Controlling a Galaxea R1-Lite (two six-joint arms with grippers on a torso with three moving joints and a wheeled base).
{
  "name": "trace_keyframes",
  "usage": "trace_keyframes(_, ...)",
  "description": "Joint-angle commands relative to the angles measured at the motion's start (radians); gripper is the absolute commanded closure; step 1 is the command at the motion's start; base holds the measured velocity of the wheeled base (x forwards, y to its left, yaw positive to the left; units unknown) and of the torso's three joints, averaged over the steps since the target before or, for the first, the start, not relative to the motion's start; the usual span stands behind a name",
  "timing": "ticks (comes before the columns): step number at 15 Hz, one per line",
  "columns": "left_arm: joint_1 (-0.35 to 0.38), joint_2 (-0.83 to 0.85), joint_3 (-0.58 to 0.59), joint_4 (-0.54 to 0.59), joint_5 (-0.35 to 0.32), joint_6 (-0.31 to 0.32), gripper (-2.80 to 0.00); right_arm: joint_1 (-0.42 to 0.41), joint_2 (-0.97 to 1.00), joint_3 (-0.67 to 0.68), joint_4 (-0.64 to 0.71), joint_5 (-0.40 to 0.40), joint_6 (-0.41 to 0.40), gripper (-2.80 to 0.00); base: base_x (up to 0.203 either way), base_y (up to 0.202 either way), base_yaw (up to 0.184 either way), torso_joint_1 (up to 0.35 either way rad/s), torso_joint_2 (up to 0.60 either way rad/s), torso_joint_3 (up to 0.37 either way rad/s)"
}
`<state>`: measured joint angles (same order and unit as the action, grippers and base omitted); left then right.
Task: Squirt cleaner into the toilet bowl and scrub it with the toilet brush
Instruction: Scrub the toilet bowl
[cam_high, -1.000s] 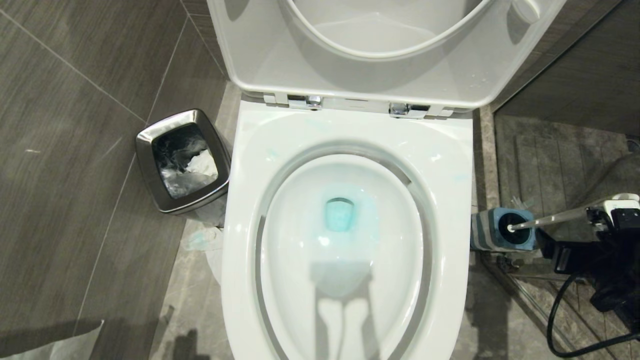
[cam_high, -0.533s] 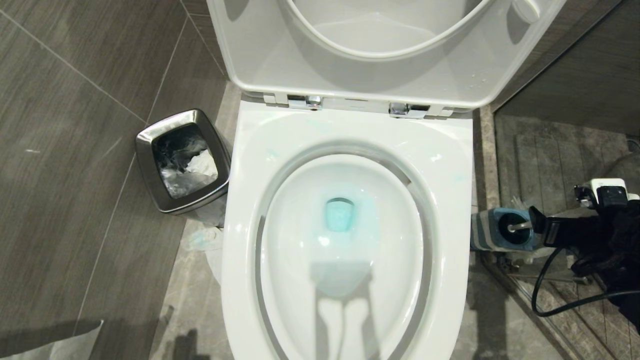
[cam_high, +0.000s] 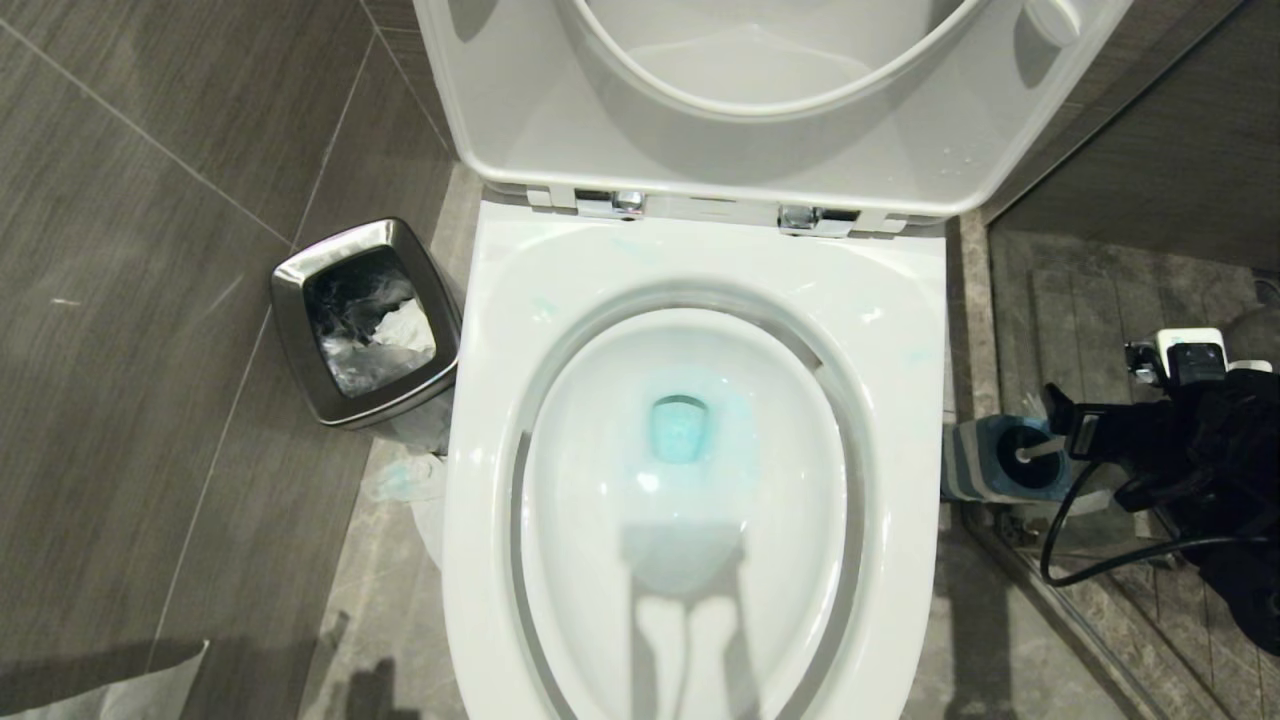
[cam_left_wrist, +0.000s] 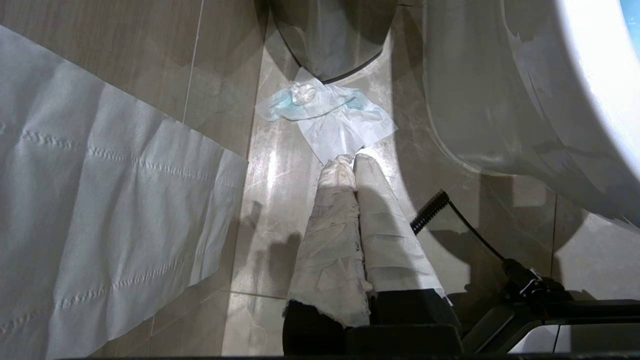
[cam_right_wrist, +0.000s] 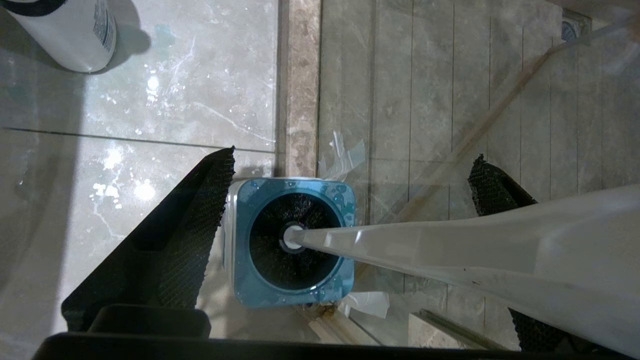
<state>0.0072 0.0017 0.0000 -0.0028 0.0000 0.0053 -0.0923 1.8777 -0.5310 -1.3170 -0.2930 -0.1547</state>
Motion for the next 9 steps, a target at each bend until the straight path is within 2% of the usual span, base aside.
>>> trace_keyframes(1, 0.000, 0.000, 0.000, 0.000, 0.000, 0.000, 0.00, 0.000, 0.008, -0.017, -0.010, -0.002, -0.002, -2.80, 0.000, 0.000, 0.000, 0.000, 0.00, 0.000)
trace_keyframes(3, 0.000, 0.000, 0.000, 0.000, 0.000, 0.001, 0.00, -0.001, 0.009, -0.030, -0.016, -0.005, -0.002, -2.80, 0.000, 0.000, 0.000, 0.000, 0.00, 0.000)
trace_keyframes(4, 0.000, 0.000, 0.000, 0.000, 0.000, -0.001, 0.00, -0.001, 0.011, -0.032, -0.021, -0.006, -0.002, 0.00, 0.000, 0.000, 0.000, 0.000, 0.00, 0.000)
trace_keyframes(9, 0.000, 0.000, 0.000, 0.000, 0.000, 0.000, 0.00, 0.002, 0.017, -0.018, -0.057, -0.006, -0.002, 0.00, 0.000, 0.000, 0.000, 0.000, 0.00, 0.000)
